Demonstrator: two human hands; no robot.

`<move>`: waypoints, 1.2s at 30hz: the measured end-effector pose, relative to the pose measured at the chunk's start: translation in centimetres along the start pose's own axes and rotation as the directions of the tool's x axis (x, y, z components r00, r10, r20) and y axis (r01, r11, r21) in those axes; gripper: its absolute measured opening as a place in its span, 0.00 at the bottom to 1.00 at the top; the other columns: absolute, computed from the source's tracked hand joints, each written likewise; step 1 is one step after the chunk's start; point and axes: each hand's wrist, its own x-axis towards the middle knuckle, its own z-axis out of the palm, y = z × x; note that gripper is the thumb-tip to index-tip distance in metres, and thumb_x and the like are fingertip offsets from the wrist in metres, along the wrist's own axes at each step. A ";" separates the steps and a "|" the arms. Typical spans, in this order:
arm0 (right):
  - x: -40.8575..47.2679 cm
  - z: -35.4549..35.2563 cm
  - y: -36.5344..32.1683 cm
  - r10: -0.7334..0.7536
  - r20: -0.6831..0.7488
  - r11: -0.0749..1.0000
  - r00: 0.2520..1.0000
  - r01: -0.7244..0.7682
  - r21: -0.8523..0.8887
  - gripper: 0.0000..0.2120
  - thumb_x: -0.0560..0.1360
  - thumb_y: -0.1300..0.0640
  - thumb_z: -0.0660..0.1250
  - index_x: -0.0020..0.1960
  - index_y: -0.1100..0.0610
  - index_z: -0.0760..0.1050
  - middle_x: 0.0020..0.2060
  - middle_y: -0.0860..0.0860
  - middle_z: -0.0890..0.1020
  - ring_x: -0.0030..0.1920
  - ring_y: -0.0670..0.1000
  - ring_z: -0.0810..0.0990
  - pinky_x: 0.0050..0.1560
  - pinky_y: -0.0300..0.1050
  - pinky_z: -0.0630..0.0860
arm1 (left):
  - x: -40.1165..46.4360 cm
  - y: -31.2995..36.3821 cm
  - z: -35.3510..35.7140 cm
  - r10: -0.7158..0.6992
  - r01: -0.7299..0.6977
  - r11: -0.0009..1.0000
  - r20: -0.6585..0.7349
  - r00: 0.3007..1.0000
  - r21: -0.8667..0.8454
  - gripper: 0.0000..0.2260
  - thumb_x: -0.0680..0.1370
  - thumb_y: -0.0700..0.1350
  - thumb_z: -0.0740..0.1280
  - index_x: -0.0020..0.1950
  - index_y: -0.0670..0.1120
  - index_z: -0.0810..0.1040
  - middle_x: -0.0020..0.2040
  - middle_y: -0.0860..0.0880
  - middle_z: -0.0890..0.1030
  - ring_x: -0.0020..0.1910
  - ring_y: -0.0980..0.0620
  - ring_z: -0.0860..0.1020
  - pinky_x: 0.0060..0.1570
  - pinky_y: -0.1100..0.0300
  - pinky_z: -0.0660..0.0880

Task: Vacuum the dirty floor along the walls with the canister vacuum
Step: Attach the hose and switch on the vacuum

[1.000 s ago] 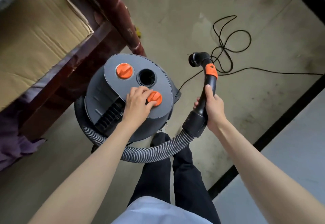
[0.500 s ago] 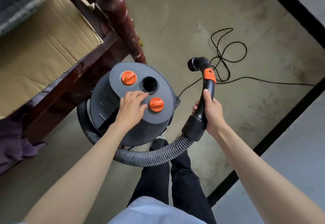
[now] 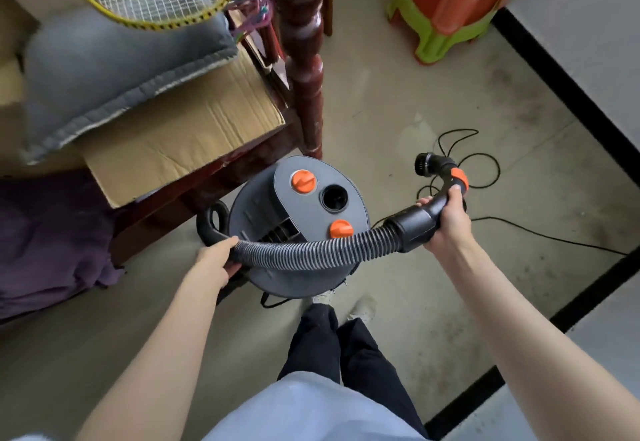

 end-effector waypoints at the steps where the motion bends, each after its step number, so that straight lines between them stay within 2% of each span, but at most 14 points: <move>1: -0.1 0.2 -0.5 -0.015 0.004 1.000 1.000 0.015 0.012 0.15 0.79 0.48 0.64 0.40 0.58 0.69 0.27 0.50 0.73 0.23 0.48 0.73 0.30 0.37 0.73 | -0.3 0.7 0.4 0.045 -0.045 0.999 0.001 0.999 -0.015 0.22 0.76 0.39 0.70 0.68 0.38 0.70 0.65 0.38 0.74 0.61 0.40 0.75 0.50 0.52 0.76; 6: -0.6 0.7 -4.2 -0.081 0.014 0.992 0.997 0.079 0.103 0.16 0.81 0.48 0.62 0.42 0.60 0.68 0.33 0.52 0.73 0.31 0.49 0.73 0.38 0.43 0.75 | -1.9 2.4 3.3 0.184 -0.182 0.976 0.002 0.983 -0.117 0.25 0.75 0.36 0.70 0.69 0.35 0.66 0.65 0.39 0.73 0.60 0.41 0.76 0.54 0.54 0.77; 10: 0.0 1.0 -6.8 -0.079 0.039 0.956 0.996 0.065 0.287 0.15 0.81 0.51 0.62 0.44 0.61 0.67 0.32 0.53 0.73 0.29 0.50 0.74 0.28 0.39 0.76 | -3.4 3.3 6.4 0.250 -0.217 0.928 0.075 0.965 -0.302 0.14 0.76 0.28 0.65 0.61 0.31 0.72 0.65 0.36 0.73 0.60 0.43 0.75 0.59 0.55 0.73; 12: 0.7 1.0 -8.1 -0.058 0.087 0.936 0.994 0.024 0.350 0.15 0.81 0.50 0.62 0.45 0.61 0.67 0.33 0.54 0.74 0.31 0.50 0.75 0.29 0.41 0.77 | -4.2 4.2 8.3 0.316 -0.257 0.904 0.129 0.940 -0.340 0.18 0.77 0.26 0.60 0.67 0.31 0.68 0.68 0.36 0.70 0.65 0.43 0.72 0.64 0.56 0.69; 15: 2.4 0.9 -10.4 -0.045 0.136 0.896 0.990 -0.020 0.444 0.15 0.82 0.50 0.62 0.46 0.61 0.68 0.35 0.54 0.75 0.34 0.50 0.76 0.32 0.44 0.78 | -5.3 5.0 10.7 0.494 -0.491 0.866 0.296 0.818 -0.090 0.22 0.76 0.25 0.58 0.70 0.34 0.67 0.64 0.39 0.74 0.61 0.43 0.74 0.58 0.57 0.71; 17: 3.7 0.6 -12.2 -0.033 0.153 0.850 0.988 -0.053 0.524 0.14 0.81 0.50 0.62 0.47 0.61 0.67 0.37 0.55 0.74 0.35 0.51 0.76 0.39 0.47 0.79 | -7.1 4.9 12.5 0.558 -0.704 0.677 0.473 0.682 0.215 0.27 0.75 0.26 0.60 0.72 0.41 0.66 0.61 0.42 0.75 0.50 0.48 0.76 0.49 0.59 0.72; 18: 4.3 0.4 -13.1 -0.027 0.157 0.833 0.987 -0.064 0.549 0.14 0.81 0.50 0.62 0.47 0.61 0.67 0.37 0.55 0.74 0.36 0.52 0.76 0.44 0.48 0.79 | -8.1 4.6 13.7 0.555 -0.763 0.554 0.536 0.636 0.332 0.30 0.75 0.28 0.62 0.75 0.46 0.63 0.65 0.43 0.73 0.49 0.49 0.77 0.48 0.57 0.73; 20: 5.6 -0.1 -15.1 -0.021 0.159 0.831 0.987 -0.071 0.552 0.14 0.81 0.50 0.62 0.47 0.61 0.67 0.37 0.55 0.74 0.37 0.52 0.76 0.46 0.50 0.78 | -10.0 3.7 16.4 0.576 -0.837 0.288 0.613 0.540 0.466 0.33 0.76 0.35 0.66 0.77 0.52 0.58 0.76 0.45 0.59 0.67 0.47 0.70 0.63 0.52 0.69; 21: 6.2 -0.4 -15.9 -0.018 0.164 0.835 0.986 -0.075 0.545 0.13 0.81 0.51 0.62 0.47 0.61 0.67 0.37 0.56 0.75 0.37 0.53 0.76 0.43 0.51 0.77 | -10.7 3.2 18.1 0.601 -0.864 0.157 0.647 0.468 0.479 0.33 0.76 0.38 0.67 0.77 0.53 0.57 0.77 0.44 0.55 0.74 0.46 0.60 0.70 0.51 0.61; 23: 7.5 -0.7 -17.3 -0.022 0.188 0.856 0.982 -0.079 0.511 0.13 0.81 0.50 0.62 0.50 0.61 0.67 0.37 0.56 0.75 0.38 0.53 0.76 0.41 0.51 0.76 | -12.4 2.6 21.7 0.623 -0.892 -0.032 0.707 0.334 0.450 0.32 0.76 0.41 0.68 0.76 0.53 0.59 0.77 0.42 0.55 0.76 0.42 0.52 0.74 0.48 0.53; 26: 9.3 -0.7 -18.9 -0.048 0.233 0.902 0.971 -0.058 0.427 0.15 0.81 0.50 0.62 0.56 0.62 0.68 0.39 0.57 0.76 0.40 0.54 0.77 0.55 0.52 0.77 | -14.8 2.3 26.9 0.564 -0.866 -0.220 0.783 0.263 0.449 0.28 0.76 0.42 0.68 0.74 0.52 0.64 0.73 0.46 0.65 0.74 0.42 0.58 0.72 0.43 0.50; 28: 10.3 -0.7 -20.6 -0.083 0.240 0.917 0.967 -0.019 0.398 0.16 0.81 0.51 0.62 0.60 0.62 0.66 0.40 0.57 0.76 0.39 0.54 0.77 0.52 0.51 0.78 | -15.7 2.3 29.4 0.540 -0.865 -0.273 0.811 0.225 0.422 0.24 0.74 0.41 0.69 0.69 0.52 0.70 0.66 0.47 0.73 0.68 0.44 0.67 0.70 0.44 0.55; 31: 11.8 -1.0 -23.5 -0.143 0.245 0.927 0.959 0.042 0.374 0.16 0.82 0.52 0.62 0.63 0.62 0.64 0.40 0.57 0.75 0.38 0.53 0.77 0.40 0.49 0.76 | -16.1 1.7 32.2 0.509 -0.879 -0.258 0.830 0.229 0.400 0.21 0.74 0.40 0.69 0.65 0.52 0.72 0.61 0.47 0.76 0.63 0.45 0.70 0.69 0.43 0.58; 36: 15.1 -2.2 -27.6 -0.171 0.197 0.943 0.965 0.102 0.318 0.22 0.81 0.52 0.62 0.69 0.64 0.64 0.40 0.57 0.76 0.40 0.53 0.78 0.39 0.49 0.76 | -17.2 0.7 37.8 0.449 -0.901 -0.214 0.857 0.252 0.377 0.22 0.73 0.39 0.69 0.66 0.50 0.72 0.60 0.45 0.76 0.61 0.44 0.72 0.67 0.43 0.63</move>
